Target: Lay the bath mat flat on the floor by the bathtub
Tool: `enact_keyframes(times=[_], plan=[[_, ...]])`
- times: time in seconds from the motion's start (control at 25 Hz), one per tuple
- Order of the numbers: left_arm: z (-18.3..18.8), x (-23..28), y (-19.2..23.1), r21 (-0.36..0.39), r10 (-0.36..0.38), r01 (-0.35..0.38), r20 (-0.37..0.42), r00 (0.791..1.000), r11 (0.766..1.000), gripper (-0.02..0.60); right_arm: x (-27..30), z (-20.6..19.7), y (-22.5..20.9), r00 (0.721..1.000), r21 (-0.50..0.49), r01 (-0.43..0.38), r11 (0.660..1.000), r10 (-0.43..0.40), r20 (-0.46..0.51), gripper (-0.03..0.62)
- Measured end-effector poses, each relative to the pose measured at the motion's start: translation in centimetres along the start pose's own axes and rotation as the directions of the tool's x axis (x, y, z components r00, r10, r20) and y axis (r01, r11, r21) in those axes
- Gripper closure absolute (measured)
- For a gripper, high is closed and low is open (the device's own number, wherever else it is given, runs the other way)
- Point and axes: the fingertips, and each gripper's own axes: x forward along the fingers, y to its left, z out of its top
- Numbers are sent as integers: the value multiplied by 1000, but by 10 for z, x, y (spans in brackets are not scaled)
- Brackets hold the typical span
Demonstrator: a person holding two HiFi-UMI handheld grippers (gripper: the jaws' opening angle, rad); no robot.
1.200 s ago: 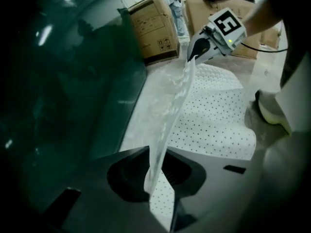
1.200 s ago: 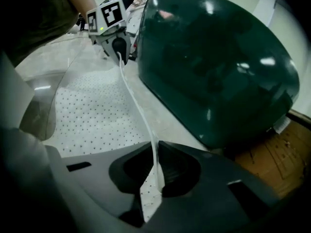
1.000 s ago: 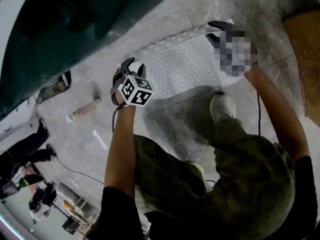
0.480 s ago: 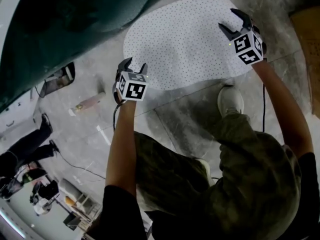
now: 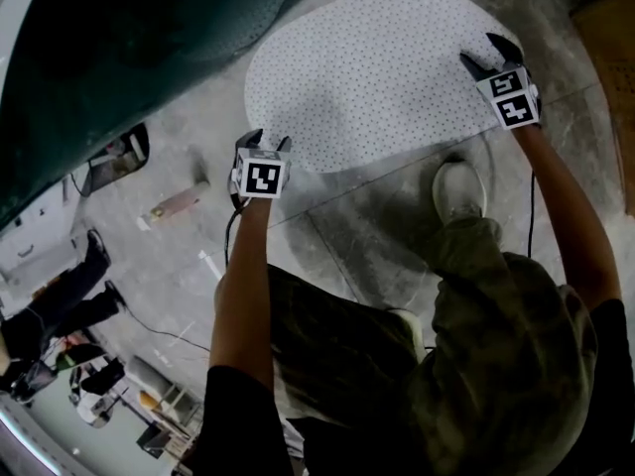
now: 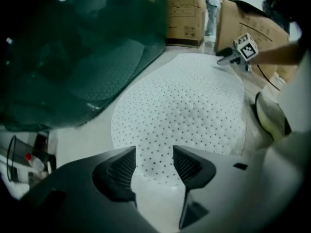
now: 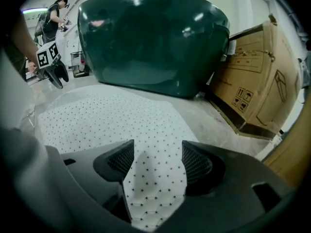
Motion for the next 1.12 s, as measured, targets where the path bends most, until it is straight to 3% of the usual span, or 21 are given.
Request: enact_keyframes(times=[0.04,0.12,0.2,0.24,0.36,0.44,0.72,0.84,0.92,1.0,1.04,1.12], plan=[[-3,2,-2,-76,-11,12,7,1000,997,342,-2,-6,-5,1000,12,7,1000,-7,-7,290],[-3,4,-15,-253,-50,59,44,998,966,338,-7,-15,-18,1000,38,22,999,-22,-15,290],[-1,8,-31,-352,-74,94,69,995,931,321,-13,-24,-34,999,66,42,997,-40,-27,290],[-2,10,-37,-358,-81,100,68,994,928,314,-15,-30,-42,998,80,54,995,-51,-35,290],[-15,15,-43,-277,-73,82,42,996,957,311,-23,-45,-57,995,131,86,988,-78,-59,290],[-25,17,-38,-293,-60,68,36,998,954,300,-25,-48,-61,995,158,88,984,-81,-54,290],[-48,22,-41,-507,-79,81,25,997,858,285,-24,-25,0,997,120,-75,990,71,43,291],[-37,20,-48,-582,-98,124,77,992,804,284,-34,-4,64,976,-13,-192,981,193,102,292],[-26,17,-58,-602,-122,166,114,986,781,284,-46,8,127,938,-147,-311,939,328,109,291],[-20,16,-71,-588,-153,198,126,980,784,284,-59,12,191,895,-322,-403,857,443,60,292],[-20,17,-78,-562,-169,206,118,979,801,284,-63,11,219,883,-450,-412,792,469,17,307],[-21,17,-89,-494,-186,209,94,978,844,284,-66,9,259,881,-688,-368,625,471,-43,321]])
